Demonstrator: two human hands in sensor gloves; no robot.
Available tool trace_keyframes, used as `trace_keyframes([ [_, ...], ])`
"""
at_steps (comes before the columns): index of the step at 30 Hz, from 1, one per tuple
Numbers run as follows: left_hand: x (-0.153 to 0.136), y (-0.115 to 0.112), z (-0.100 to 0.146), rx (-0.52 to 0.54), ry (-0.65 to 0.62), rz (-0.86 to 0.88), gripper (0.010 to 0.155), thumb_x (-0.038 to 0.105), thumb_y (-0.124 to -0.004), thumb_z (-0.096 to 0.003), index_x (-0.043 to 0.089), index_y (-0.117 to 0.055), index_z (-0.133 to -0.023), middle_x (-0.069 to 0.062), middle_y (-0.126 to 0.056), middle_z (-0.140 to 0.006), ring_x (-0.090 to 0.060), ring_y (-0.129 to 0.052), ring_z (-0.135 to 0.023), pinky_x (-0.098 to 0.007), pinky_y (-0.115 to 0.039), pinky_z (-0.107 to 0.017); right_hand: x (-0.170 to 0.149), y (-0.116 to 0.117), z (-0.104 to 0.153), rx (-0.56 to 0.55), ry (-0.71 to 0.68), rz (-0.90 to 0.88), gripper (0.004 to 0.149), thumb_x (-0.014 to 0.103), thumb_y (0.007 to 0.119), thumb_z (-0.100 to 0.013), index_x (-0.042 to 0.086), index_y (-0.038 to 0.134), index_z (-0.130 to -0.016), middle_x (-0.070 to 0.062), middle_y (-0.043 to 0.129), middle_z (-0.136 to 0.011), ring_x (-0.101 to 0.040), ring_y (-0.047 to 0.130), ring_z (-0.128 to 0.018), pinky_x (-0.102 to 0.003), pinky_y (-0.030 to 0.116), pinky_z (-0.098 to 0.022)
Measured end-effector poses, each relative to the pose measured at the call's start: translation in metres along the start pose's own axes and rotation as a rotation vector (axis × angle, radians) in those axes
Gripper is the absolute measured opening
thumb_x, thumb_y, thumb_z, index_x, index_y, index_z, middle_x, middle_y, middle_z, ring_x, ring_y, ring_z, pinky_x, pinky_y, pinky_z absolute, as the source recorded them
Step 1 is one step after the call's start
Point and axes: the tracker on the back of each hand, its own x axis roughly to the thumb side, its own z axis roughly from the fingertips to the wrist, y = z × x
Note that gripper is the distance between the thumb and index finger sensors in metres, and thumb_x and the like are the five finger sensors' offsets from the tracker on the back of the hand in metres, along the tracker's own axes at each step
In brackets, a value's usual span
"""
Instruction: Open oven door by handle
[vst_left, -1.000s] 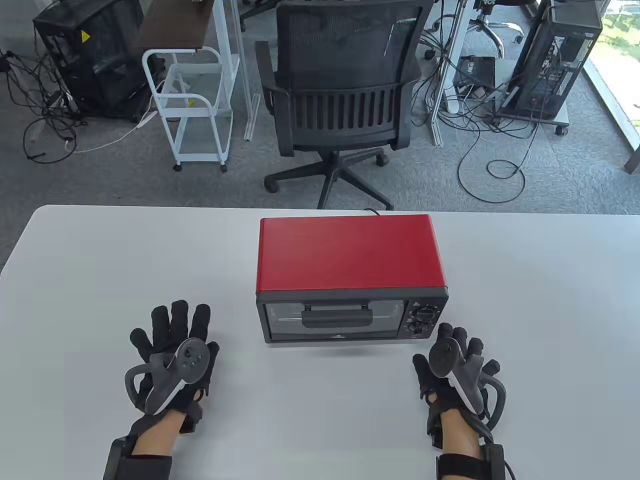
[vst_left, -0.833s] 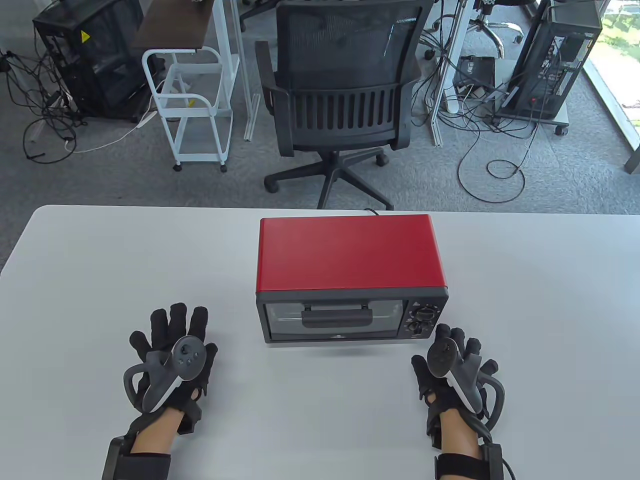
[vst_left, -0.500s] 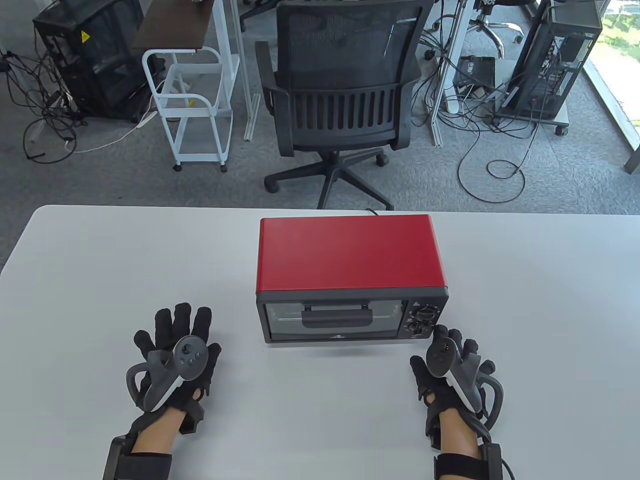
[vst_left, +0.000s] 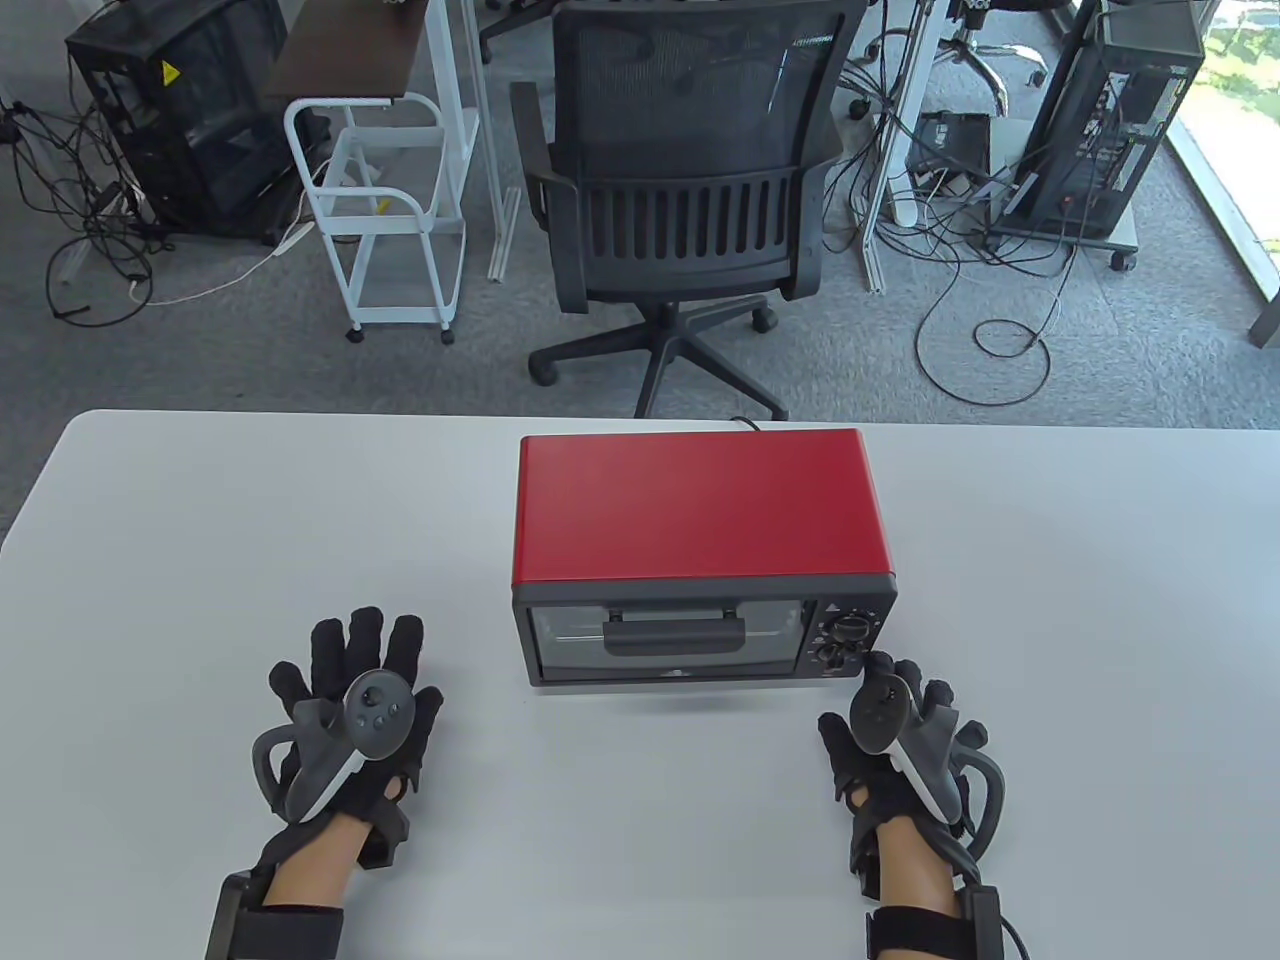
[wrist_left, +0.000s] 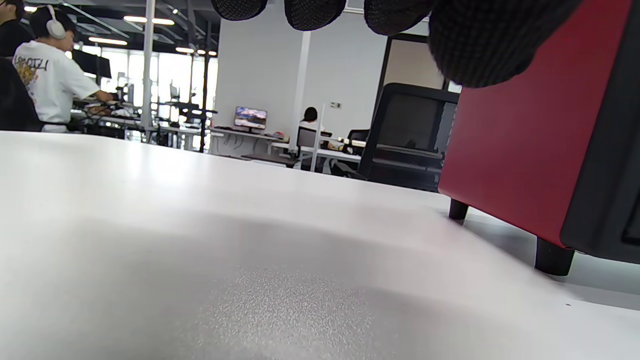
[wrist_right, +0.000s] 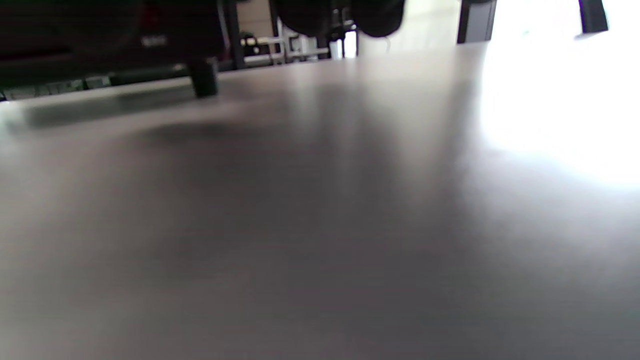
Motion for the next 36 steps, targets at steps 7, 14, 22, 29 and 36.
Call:
trace_keyframes([
  [7,-0.001,0.0,0.0,0.001,-0.003,0.01,0.073,0.059,-0.069,-0.0457,0.046,-0.034,-0.108,0.003,-0.026,-0.124,-0.039,-0.026,-0.12,-0.076,-0.022,-0.072,0.0,-0.001,0.001,-0.003,0.009,0.013,0.062,0.071,0.058,-0.046,0.054,0.024,-0.094,0.012,0.034,-0.121,-0.032,0.035,-0.114,-0.068,0.037,-0.073],
  [14,-0.002,0.001,-0.001,0.0,-0.009,0.04,0.073,0.059,-0.068,-0.0456,0.047,-0.034,-0.108,0.003,-0.027,-0.124,-0.039,-0.026,-0.12,-0.076,-0.023,-0.072,0.002,-0.004,0.007,-0.017,0.05,0.112,0.07,0.072,0.059,-0.045,0.044,0.028,-0.101,0.01,0.043,-0.119,-0.031,0.042,-0.113,-0.067,0.04,-0.074],
  [22,-0.001,0.002,-0.002,0.007,-0.024,0.067,0.073,0.059,-0.068,-0.0458,0.046,-0.034,-0.109,0.003,-0.027,-0.124,-0.039,-0.026,-0.12,-0.076,-0.023,-0.072,0.027,-0.032,0.025,-0.055,-0.061,-0.063,0.061,0.071,0.066,-0.044,0.041,0.057,-0.097,0.014,0.086,-0.089,-0.02,0.088,-0.089,-0.055,0.068,-0.069],
  [29,0.001,0.001,-0.001,0.006,-0.035,0.07,0.073,0.059,-0.068,-0.0458,0.046,-0.034,-0.109,0.003,-0.028,-0.124,-0.039,-0.027,-0.12,-0.076,-0.024,-0.072,0.044,-0.048,0.034,0.05,-0.148,-0.375,0.088,0.059,0.082,-0.044,0.021,0.041,-0.111,0.01,0.071,-0.108,-0.014,0.079,-0.1,-0.048,0.07,-0.072],
  [36,0.001,0.001,0.0,0.0,-0.03,0.083,0.073,0.059,-0.068,-0.0456,0.047,-0.034,-0.109,0.003,-0.028,-0.124,-0.039,-0.027,-0.12,-0.076,-0.023,-0.072,0.054,-0.052,0.034,0.123,-0.166,-0.729,0.091,0.059,0.077,-0.047,0.022,0.029,-0.114,0.002,0.06,-0.116,-0.021,0.068,-0.107,-0.048,0.067,-0.075],
])
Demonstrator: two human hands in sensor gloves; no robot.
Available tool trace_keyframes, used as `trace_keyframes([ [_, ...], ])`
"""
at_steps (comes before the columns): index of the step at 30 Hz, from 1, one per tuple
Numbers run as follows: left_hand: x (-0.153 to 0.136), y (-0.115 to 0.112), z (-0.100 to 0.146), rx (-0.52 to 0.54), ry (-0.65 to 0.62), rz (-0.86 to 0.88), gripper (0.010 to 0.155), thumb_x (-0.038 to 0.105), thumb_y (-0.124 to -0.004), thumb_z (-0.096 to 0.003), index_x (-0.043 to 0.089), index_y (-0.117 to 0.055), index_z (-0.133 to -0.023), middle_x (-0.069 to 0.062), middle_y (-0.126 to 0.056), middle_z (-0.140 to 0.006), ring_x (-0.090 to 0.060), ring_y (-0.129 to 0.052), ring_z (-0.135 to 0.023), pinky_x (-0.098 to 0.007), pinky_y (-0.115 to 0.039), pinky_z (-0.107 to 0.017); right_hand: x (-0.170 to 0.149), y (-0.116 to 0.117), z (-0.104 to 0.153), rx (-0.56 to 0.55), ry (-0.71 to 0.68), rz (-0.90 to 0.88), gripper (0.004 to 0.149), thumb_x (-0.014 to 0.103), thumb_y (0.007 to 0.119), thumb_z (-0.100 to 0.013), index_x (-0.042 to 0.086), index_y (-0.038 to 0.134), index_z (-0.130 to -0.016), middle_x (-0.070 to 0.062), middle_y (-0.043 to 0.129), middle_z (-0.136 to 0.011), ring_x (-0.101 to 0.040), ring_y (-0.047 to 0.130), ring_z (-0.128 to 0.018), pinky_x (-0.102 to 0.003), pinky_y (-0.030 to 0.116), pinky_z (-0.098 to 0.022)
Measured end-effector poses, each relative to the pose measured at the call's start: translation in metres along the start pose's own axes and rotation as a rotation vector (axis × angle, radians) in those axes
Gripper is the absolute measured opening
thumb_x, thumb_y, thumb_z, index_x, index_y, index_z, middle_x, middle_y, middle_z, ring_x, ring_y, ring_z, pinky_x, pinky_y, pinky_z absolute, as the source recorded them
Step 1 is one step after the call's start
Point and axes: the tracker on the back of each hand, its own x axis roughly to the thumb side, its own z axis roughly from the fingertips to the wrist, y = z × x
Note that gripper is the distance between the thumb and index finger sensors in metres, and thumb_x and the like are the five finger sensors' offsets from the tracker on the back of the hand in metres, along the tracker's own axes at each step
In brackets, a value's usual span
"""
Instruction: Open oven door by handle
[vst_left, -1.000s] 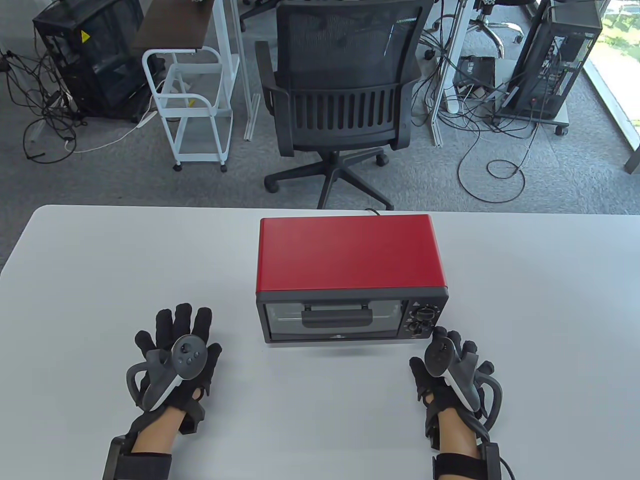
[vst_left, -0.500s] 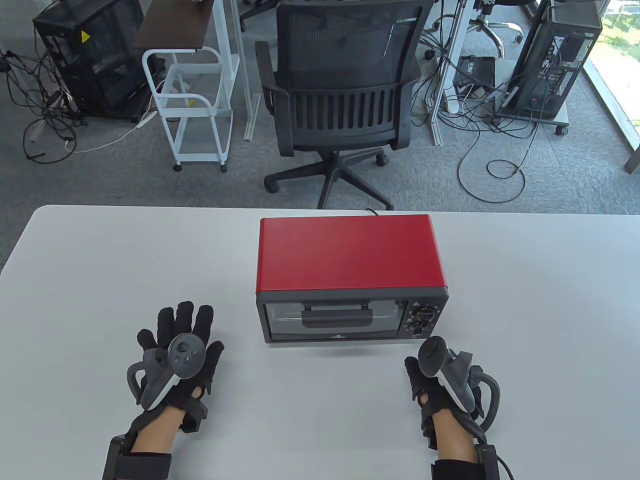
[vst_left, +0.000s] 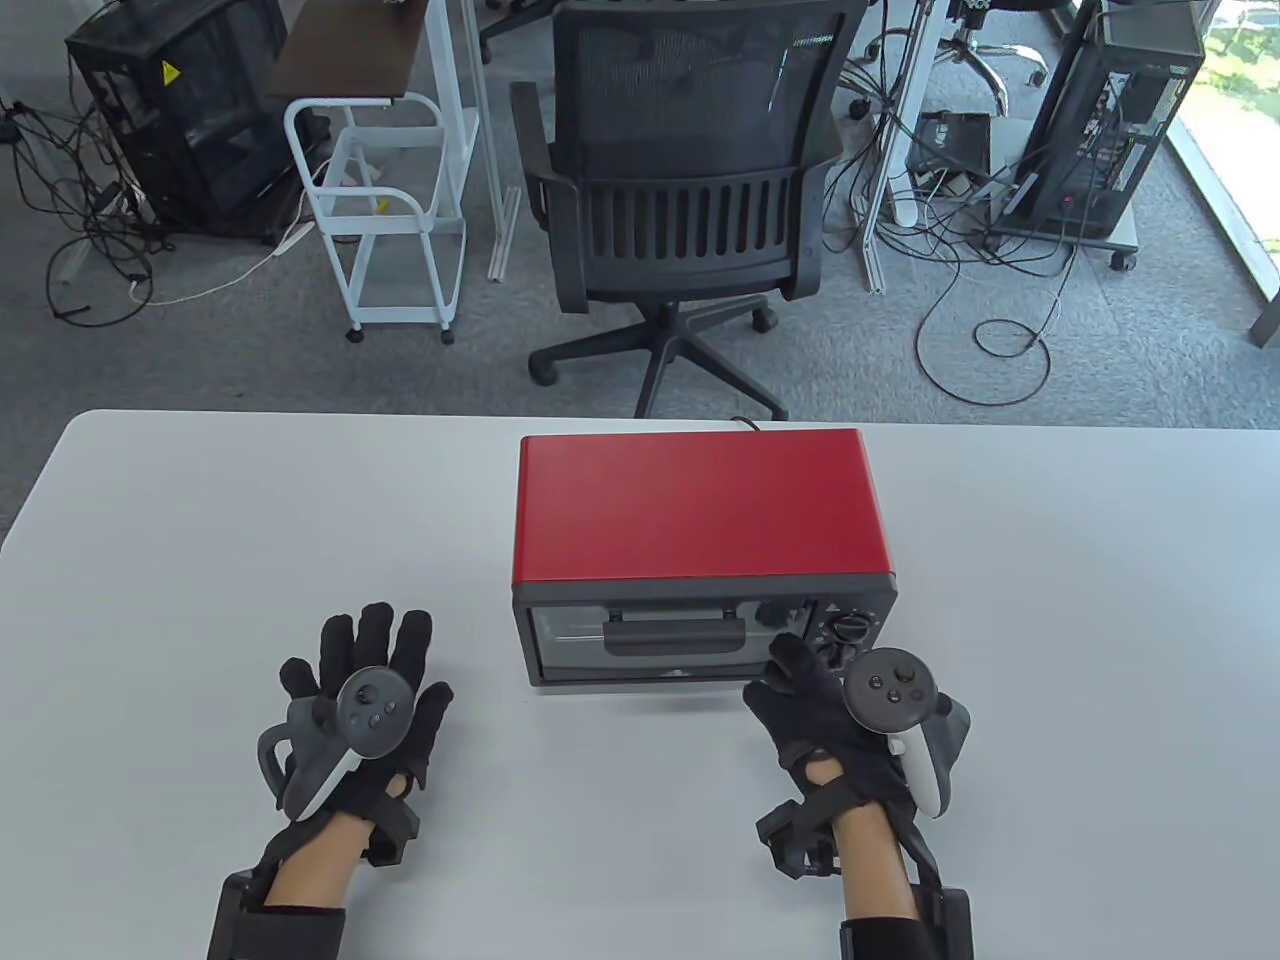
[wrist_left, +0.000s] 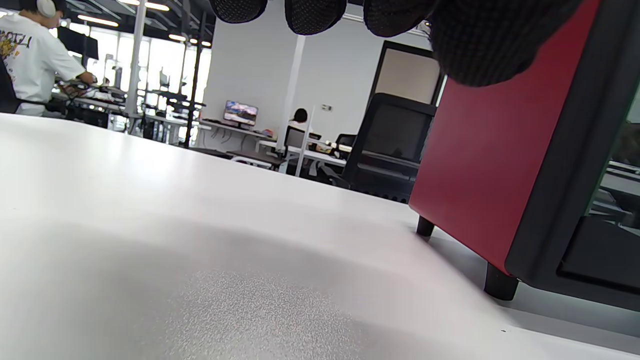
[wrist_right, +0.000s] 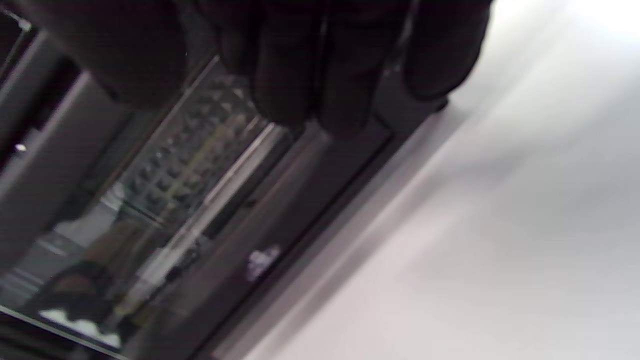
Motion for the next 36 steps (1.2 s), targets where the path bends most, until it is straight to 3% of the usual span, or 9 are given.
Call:
trace_keyframes([
  [4,0.0,0.0,0.0,-0.007,0.002,0.002,0.072,0.059,-0.068,-0.0457,0.046,-0.034,-0.109,0.003,-0.028,-0.124,-0.039,-0.027,-0.12,-0.076,-0.023,-0.072,0.007,0.009,0.0,0.031,-0.002,-0.153,0.082,0.062,0.069,-0.049,0.027,0.03,-0.112,0.004,0.055,-0.121,-0.023,0.063,-0.111,-0.05,0.064,-0.077],
  [10,0.0,0.001,0.0,-0.009,-0.001,0.01,0.072,0.059,-0.068,-0.0457,0.046,-0.035,-0.109,0.003,-0.029,-0.124,-0.039,-0.027,-0.12,-0.076,-0.023,-0.072,0.016,0.021,0.002,0.101,-0.013,-0.352,0.076,0.063,0.068,-0.05,0.033,0.03,-0.11,0.01,0.055,-0.121,-0.019,0.065,-0.112,-0.052,0.061,-0.078],
  [15,0.0,0.001,-0.001,-0.011,-0.002,0.016,0.072,0.059,-0.068,-0.0456,0.047,-0.035,-0.108,0.003,-0.029,-0.124,-0.039,-0.027,-0.12,-0.076,-0.023,-0.072,0.017,0.02,0.005,0.071,0.014,-0.35,0.078,0.065,0.066,-0.05,0.029,0.033,-0.11,0.009,0.064,-0.115,-0.019,0.074,-0.106,-0.052,0.064,-0.075],
  [23,0.0,0.001,-0.001,-0.017,-0.001,0.024,0.072,0.059,-0.068,-0.0456,0.047,-0.035,-0.109,0.003,-0.029,-0.124,-0.039,-0.027,-0.12,-0.076,-0.023,-0.071,0.016,0.017,0.015,0.013,0.056,-0.296,0.068,0.066,0.066,-0.046,0.025,0.06,-0.1,0.004,0.086,-0.097,-0.024,0.089,-0.09,-0.054,0.069,-0.068],
  [31,0.001,0.002,-0.001,-0.018,-0.01,0.029,0.072,0.059,-0.068,-0.0457,0.046,-0.035,-0.109,0.003,-0.029,-0.124,-0.04,-0.027,-0.12,-0.076,-0.024,-0.071,-0.002,0.014,0.029,-0.082,0.131,-0.204,0.066,0.072,0.055,-0.043,0.027,0.089,-0.077,0.005,0.109,-0.069,-0.022,0.105,-0.069,-0.051,0.076,-0.061],
  [36,0.002,0.001,-0.001,-0.025,-0.014,0.035,0.072,0.059,-0.068,-0.0458,0.046,-0.034,-0.109,0.003,-0.029,-0.124,-0.04,-0.027,-0.12,-0.076,-0.024,-0.071,-0.013,0.016,0.037,-0.115,0.168,-0.168,0.059,0.071,0.063,-0.043,0.03,0.098,-0.065,0.006,0.114,-0.06,-0.02,0.109,-0.062,-0.05,0.079,-0.058],
])
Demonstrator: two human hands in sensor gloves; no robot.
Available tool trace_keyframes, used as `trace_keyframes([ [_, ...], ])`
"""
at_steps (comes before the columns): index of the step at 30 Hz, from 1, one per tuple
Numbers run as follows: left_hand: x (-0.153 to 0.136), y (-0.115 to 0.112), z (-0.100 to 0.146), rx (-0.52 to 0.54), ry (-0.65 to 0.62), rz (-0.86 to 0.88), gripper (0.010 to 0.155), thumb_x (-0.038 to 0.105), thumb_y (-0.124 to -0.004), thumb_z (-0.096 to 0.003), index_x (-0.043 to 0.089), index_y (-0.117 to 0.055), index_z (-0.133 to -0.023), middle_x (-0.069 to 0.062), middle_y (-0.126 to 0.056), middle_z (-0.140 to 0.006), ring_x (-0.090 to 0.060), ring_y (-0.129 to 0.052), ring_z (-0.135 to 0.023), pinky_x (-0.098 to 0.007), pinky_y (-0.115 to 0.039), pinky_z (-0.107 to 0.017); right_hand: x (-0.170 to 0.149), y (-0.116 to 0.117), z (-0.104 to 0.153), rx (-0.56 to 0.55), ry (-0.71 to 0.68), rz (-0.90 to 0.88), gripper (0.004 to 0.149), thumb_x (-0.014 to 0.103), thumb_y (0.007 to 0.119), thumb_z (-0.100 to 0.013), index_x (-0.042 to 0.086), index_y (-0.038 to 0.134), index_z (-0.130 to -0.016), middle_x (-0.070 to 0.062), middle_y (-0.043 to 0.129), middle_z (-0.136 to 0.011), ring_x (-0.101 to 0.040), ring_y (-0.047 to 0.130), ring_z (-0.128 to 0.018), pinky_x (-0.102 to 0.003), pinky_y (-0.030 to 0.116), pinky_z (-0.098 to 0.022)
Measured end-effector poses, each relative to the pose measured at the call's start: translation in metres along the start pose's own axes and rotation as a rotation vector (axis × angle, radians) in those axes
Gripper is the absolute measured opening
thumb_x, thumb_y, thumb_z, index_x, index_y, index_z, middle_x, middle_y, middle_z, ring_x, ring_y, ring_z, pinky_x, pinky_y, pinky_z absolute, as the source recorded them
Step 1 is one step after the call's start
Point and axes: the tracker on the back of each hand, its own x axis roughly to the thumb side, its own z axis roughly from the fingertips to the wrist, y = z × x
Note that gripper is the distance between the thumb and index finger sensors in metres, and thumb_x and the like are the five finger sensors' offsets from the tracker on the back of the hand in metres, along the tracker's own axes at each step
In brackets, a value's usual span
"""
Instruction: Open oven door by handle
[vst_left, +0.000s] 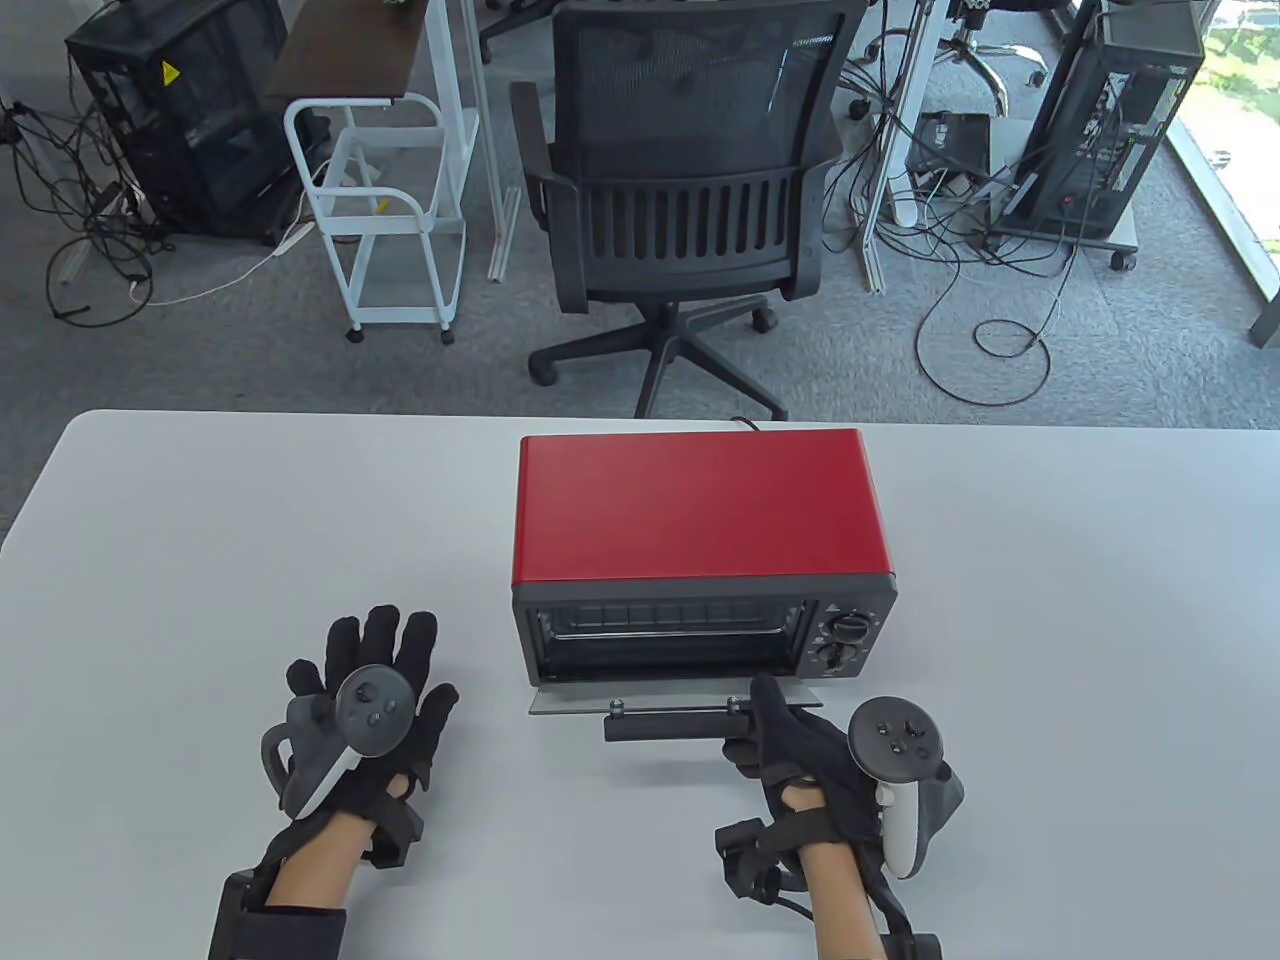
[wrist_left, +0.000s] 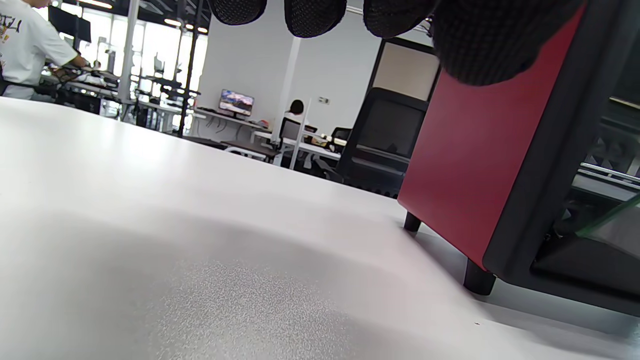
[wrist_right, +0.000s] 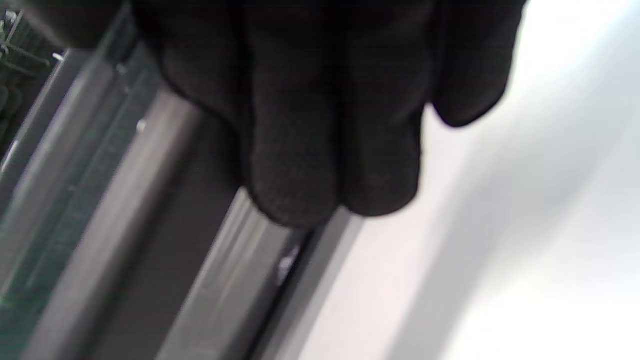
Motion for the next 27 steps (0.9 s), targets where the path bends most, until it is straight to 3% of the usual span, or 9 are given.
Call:
trace_keyframes([
  [5,0.0,0.0,0.0,-0.002,0.0,0.01,0.073,0.059,-0.068,-0.0457,0.046,-0.034,-0.109,0.003,-0.029,-0.124,-0.04,-0.027,-0.12,-0.076,-0.024,-0.071,-0.008,-0.001,0.009,0.032,0.047,0.104,0.054,0.07,0.069,-0.043,0.03,0.098,-0.065,0.008,0.115,-0.06,-0.018,0.109,-0.061,-0.049,0.079,-0.058],
  [12,0.001,0.0,0.001,-0.008,0.0,0.018,0.073,0.06,-0.068,-0.0457,0.046,-0.034,-0.109,0.003,-0.03,-0.124,-0.04,-0.027,-0.12,-0.076,-0.024,-0.071,-0.018,0.001,0.015,0.142,0.107,0.328,0.054,0.069,0.067,-0.043,0.03,0.092,-0.073,0.008,0.113,-0.061,-0.018,0.109,-0.062,-0.048,0.079,-0.058],
  [17,-0.001,-0.001,0.001,-0.02,0.005,0.029,0.073,0.06,-0.068,-0.0457,0.046,-0.034,-0.109,0.003,-0.03,-0.124,-0.04,-0.028,-0.12,-0.077,-0.025,-0.071,-0.02,0.007,0.014,0.199,0.127,0.508,0.054,0.068,0.066,-0.044,0.029,0.094,-0.07,0.008,0.114,-0.06,-0.018,0.109,-0.06,-0.047,0.08,-0.058],
  [27,-0.001,-0.001,0.001,-0.031,0.013,0.028,0.073,0.06,-0.068,-0.0457,0.046,-0.034,-0.109,0.003,-0.03,-0.124,-0.04,-0.028,-0.12,-0.076,-0.025,-0.071,-0.03,0.021,0.005,0.268,0.184,0.642,0.054,0.068,0.068,-0.043,0.03,0.097,-0.068,0.011,0.116,-0.053,-0.015,0.112,-0.051,-0.045,0.081,-0.056],
])
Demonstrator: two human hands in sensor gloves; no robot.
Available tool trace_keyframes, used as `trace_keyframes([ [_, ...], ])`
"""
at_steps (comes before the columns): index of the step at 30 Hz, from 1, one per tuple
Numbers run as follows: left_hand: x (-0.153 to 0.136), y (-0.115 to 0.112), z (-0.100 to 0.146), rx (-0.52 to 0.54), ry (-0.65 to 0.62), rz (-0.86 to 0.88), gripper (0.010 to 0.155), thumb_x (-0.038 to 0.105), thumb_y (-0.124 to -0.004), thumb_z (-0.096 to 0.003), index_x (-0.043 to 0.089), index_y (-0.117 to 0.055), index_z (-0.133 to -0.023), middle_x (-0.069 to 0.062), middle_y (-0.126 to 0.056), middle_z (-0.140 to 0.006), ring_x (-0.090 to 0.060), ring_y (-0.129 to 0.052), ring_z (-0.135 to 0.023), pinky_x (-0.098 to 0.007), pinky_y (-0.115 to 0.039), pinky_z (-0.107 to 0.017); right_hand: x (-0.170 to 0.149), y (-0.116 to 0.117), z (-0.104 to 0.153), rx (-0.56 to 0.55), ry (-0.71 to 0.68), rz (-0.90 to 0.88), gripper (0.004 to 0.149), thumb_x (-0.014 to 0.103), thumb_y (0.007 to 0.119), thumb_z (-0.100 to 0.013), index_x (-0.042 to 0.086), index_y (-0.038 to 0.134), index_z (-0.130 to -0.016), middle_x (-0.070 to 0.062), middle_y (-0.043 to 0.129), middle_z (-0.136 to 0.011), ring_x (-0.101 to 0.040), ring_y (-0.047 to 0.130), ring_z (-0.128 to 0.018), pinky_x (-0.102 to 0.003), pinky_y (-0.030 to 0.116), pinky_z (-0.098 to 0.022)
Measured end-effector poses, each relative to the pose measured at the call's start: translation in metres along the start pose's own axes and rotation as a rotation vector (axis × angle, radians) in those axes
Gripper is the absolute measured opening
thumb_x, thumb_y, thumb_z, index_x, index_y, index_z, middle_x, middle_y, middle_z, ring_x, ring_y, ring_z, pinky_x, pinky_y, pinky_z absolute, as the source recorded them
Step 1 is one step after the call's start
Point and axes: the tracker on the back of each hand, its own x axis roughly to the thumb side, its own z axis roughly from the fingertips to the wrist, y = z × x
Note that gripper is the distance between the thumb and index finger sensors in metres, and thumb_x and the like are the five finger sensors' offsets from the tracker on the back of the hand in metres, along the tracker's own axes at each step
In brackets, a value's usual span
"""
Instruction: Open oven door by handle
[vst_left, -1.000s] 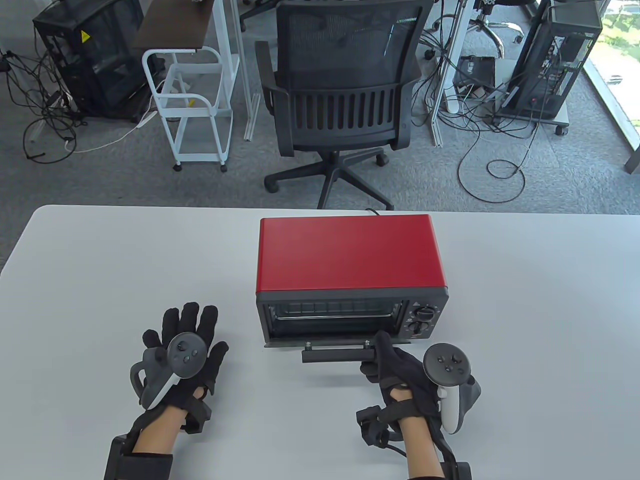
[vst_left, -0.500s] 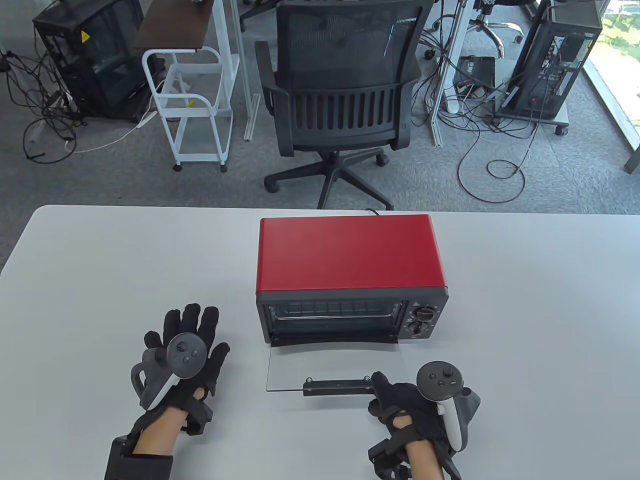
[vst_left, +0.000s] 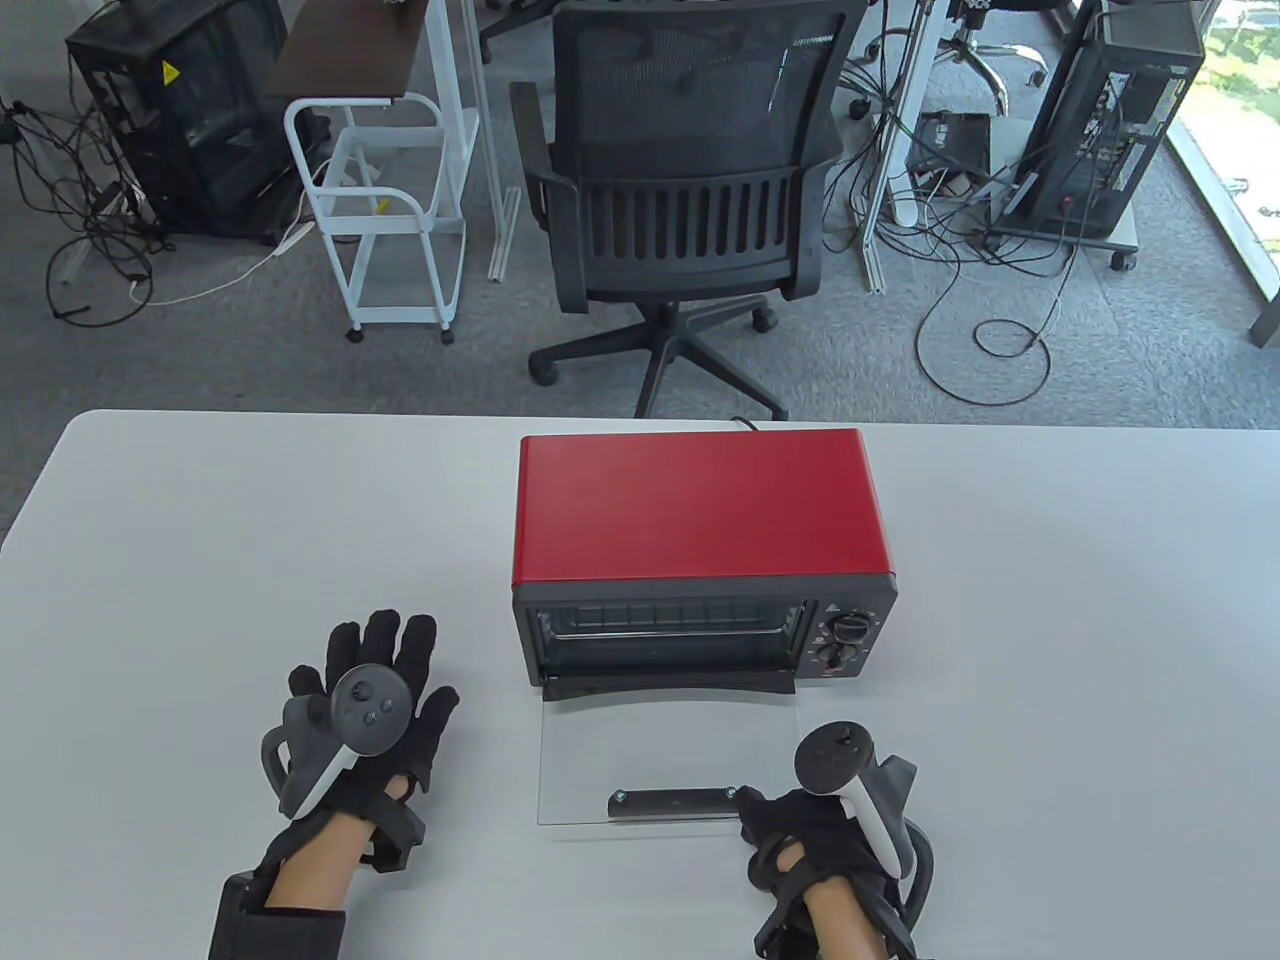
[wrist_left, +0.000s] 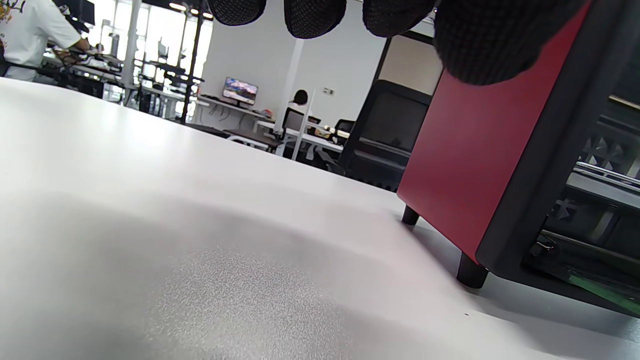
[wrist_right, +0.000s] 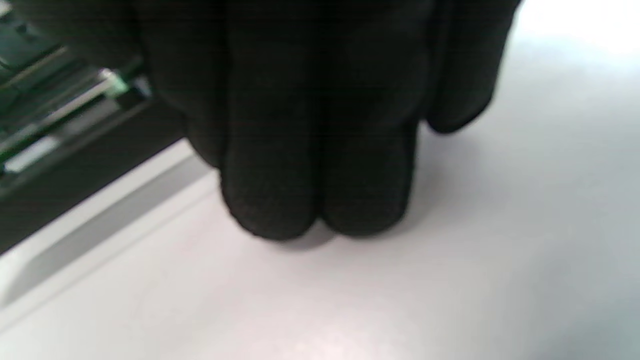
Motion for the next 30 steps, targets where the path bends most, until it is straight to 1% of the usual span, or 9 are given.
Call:
trace_keyframes([
  [6,-0.001,0.001,0.0,-0.003,0.005,0.004,0.073,0.06,-0.068,-0.0457,0.046,-0.034,-0.109,0.003,-0.03,-0.124,-0.04,-0.027,-0.12,-0.076,-0.025,-0.071,0.011,0.003,-0.003,-0.009,0.016,0.129,0.05,0.068,0.071,-0.042,0.031,0.098,-0.064,0.013,0.116,-0.047,-0.013,0.113,-0.045,-0.043,0.083,-0.055],
  [11,-0.001,0.001,0.0,-0.011,0.007,0.002,0.073,0.06,-0.068,-0.0456,0.046,-0.034,-0.109,0.003,-0.03,-0.124,-0.04,-0.027,-0.12,-0.076,-0.025,-0.071,0.019,0.002,0.001,-0.068,-0.009,0.241,0.05,0.068,0.072,-0.042,0.031,0.1,-0.062,0.012,0.117,-0.046,-0.014,0.114,-0.045,-0.043,0.083,-0.054],
  [14,-0.001,0.001,0.0,-0.011,0.005,0.003,0.073,0.06,-0.068,-0.0457,0.046,-0.034,-0.109,0.003,-0.03,-0.124,-0.04,-0.027,-0.12,-0.076,-0.025,-0.071,0.017,-0.01,0.008,-0.025,-0.054,0.366,0.051,0.068,0.072,-0.042,0.031,0.1,-0.062,0.012,0.117,-0.045,-0.013,0.114,-0.045,-0.043,0.083,-0.055],
  [16,-0.001,0.002,0.0,-0.007,0.005,0.008,0.073,0.06,-0.068,-0.0456,0.046,-0.034,-0.109,0.003,-0.03,-0.124,-0.04,-0.027,-0.12,-0.076,-0.024,-0.071,0.009,-0.028,0.014,-0.03,-0.054,0.358,0.052,0.067,0.071,-0.043,0.029,0.1,-0.064,0.011,0.116,-0.048,-0.015,0.113,-0.047,-0.044,0.081,-0.056],
  [19,-0.001,0.002,0.0,-0.008,0.007,0.004,0.073,0.06,-0.068,-0.0456,0.046,-0.034,-0.109,0.003,-0.03,-0.124,-0.04,-0.027,-0.12,-0.076,-0.024,-0.071,-0.007,-0.063,0.02,-0.165,-0.058,0.294,0.054,0.067,0.072,-0.043,0.027,0.096,-0.071,0.008,0.114,-0.058,-0.019,0.11,-0.057,-0.048,0.078,-0.059],
  [21,0.0,0.002,0.0,-0.008,0.007,-0.001,0.073,0.059,-0.068,-0.0458,0.046,-0.034,-0.109,0.003,-0.03,-0.124,-0.04,-0.027,-0.12,-0.076,-0.024,-0.071,-0.018,-0.09,0.022,-0.32,-0.049,0.258,0.057,0.067,0.072,-0.042,0.028,0.09,-0.079,0.006,0.11,-0.067,-0.021,0.106,-0.066,-0.05,0.075,-0.061],
  [25,0.002,0.005,0.001,0.007,0.004,-0.008,0.073,0.059,-0.068,-0.0458,0.046,-0.034,-0.109,0.003,-0.029,-0.124,-0.04,-0.026,-0.12,-0.076,-0.023,-0.071,-0.034,-0.125,0.014,-0.507,-0.012,0.2,0.061,0.068,0.072,-0.042,0.036,0.072,-0.095,0.007,0.089,-0.098,-0.028,0.087,-0.092,-0.059,0.061,-0.071],
  [27,0.002,0.007,0.001,0.02,0.005,-0.008,0.073,0.059,-0.068,-0.0458,0.046,-0.034,-0.109,0.003,-0.029,-0.124,-0.04,-0.026,-0.12,-0.076,-0.023,-0.071,-0.037,-0.131,0.007,-0.583,-0.012,0.167,0.065,0.07,0.071,-0.043,0.042,0.059,-0.101,0.007,0.068,-0.113,-0.031,0.07,-0.104,-0.063,0.051,-0.074],
  [30,0.002,0.011,0.002,0.042,0.011,-0.001,0.073,0.059,-0.068,-0.0459,0.046,-0.034,-0.109,0.003,-0.028,-0.125,-0.04,-0.024,-0.12,-0.077,-0.022,-0.071,-0.033,-0.126,-0.008,-0.664,-0.046,0.139,0.071,0.072,0.069,-0.044,0.046,0.043,-0.104,0.008,0.043,-0.121,-0.032,0.047,-0.113,-0.068,0.038,-0.075],
])
